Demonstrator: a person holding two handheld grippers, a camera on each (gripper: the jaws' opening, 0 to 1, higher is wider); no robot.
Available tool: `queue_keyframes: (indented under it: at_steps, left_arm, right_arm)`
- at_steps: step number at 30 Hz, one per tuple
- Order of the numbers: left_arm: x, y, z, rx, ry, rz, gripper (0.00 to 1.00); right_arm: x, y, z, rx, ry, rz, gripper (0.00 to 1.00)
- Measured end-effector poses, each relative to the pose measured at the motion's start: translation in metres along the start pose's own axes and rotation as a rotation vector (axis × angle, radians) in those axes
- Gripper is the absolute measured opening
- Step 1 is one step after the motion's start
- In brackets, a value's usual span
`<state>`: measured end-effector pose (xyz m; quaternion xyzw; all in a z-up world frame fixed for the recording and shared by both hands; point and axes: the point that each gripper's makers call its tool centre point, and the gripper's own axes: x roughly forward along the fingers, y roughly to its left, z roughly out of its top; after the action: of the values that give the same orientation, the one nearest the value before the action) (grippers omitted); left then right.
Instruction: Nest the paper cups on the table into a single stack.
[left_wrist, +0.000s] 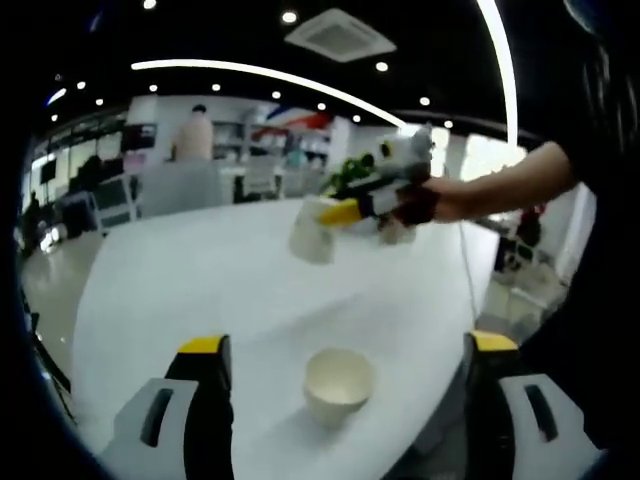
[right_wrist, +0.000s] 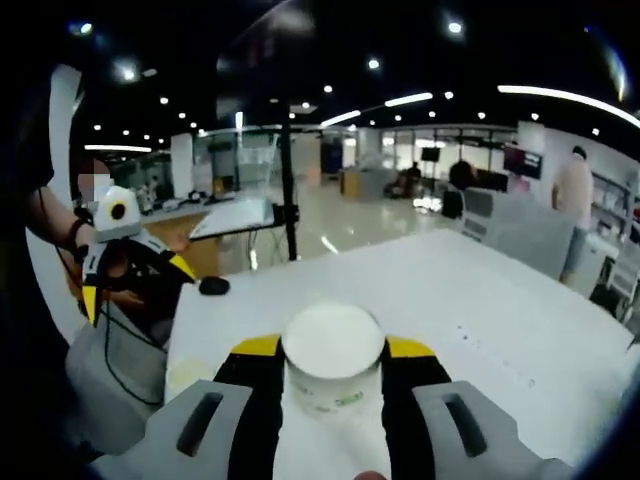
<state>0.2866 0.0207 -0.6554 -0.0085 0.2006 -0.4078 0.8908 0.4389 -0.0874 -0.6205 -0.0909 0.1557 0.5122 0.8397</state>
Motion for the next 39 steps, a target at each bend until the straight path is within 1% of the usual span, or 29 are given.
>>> queue_keyframes:
  at_steps: [2, 4, 7, 10, 16, 19, 22, 23, 25, 26, 28, 30, 32, 34, 38, 39]
  left_arm:
    - [0.001, -0.001, -0.001, 0.010, 0.007, -0.010, 0.95]
    - [0.001, -0.004, 0.001, 0.010, 0.002, -0.015, 0.95]
    - [0.003, -0.005, 0.005, 0.004, -0.008, -0.015, 0.95]
    - [0.004, -0.007, 0.004, 0.001, -0.010, -0.021, 0.95]
    - [0.006, -0.009, 0.002, -0.003, -0.003, -0.028, 0.95]
    - [0.007, -0.008, 0.001, -0.002, -0.002, -0.029, 0.95]
    - [0.008, -0.010, 0.002, -0.008, -0.010, -0.031, 0.95]
    - [0.008, -0.010, 0.002, -0.009, -0.010, -0.033, 0.93]
    - [0.008, -0.011, 0.000, -0.008, -0.005, -0.043, 0.90]
    - [0.008, -0.012, 0.001, -0.013, -0.012, -0.049, 0.90]
    - [0.008, -0.013, 0.006, -0.032, -0.044, -0.051, 0.91]
    - [0.008, -0.014, 0.009, -0.051, -0.056, -0.055, 0.88]
    - [0.009, -0.017, 0.016, -0.093, -0.098, -0.067, 0.87]
    - [0.009, -0.016, 0.013, -0.097, -0.090, -0.066, 0.86]
    - [0.009, -0.020, 0.014, -0.125, -0.103, -0.085, 0.81]
    - [0.009, -0.021, 0.015, -0.134, -0.110, -0.089, 0.81]
  right_arm:
    - [-0.007, 0.006, 0.010, -0.002, -0.024, 0.001, 0.34]
    - [-0.014, 0.013, 0.020, 0.001, -0.048, 0.008, 0.34]
    - [-0.020, 0.025, 0.030, -0.006, -0.068, 0.029, 0.34]
    - [-0.027, 0.037, 0.041, -0.008, -0.093, 0.046, 0.34]
    - [-0.038, 0.055, 0.055, -0.011, -0.125, 0.067, 0.34]
    - [-0.044, 0.066, 0.059, 0.021, -0.152, 0.075, 0.34]
    - [-0.049, 0.076, 0.059, 0.033, -0.168, 0.076, 0.34]
    - [-0.050, 0.081, 0.058, 0.035, -0.179, 0.081, 0.34]
    - [-0.050, 0.087, 0.056, 0.026, -0.180, 0.085, 0.34]
    - [-0.049, 0.090, 0.051, 0.017, -0.169, 0.088, 0.34]
    - [-0.048, 0.096, 0.048, 0.020, -0.167, 0.105, 0.34]
    - [-0.047, 0.098, 0.046, 0.032, -0.168, 0.111, 0.34]
    - [-0.046, 0.099, 0.045, 0.041, -0.168, 0.114, 0.34]
    - [-0.045, 0.100, 0.045, 0.045, -0.170, 0.115, 0.34]
    - [-0.039, 0.107, 0.042, 0.060, -0.166, 0.134, 0.34]
    - [-0.038, 0.108, 0.041, 0.061, -0.164, 0.139, 0.34]
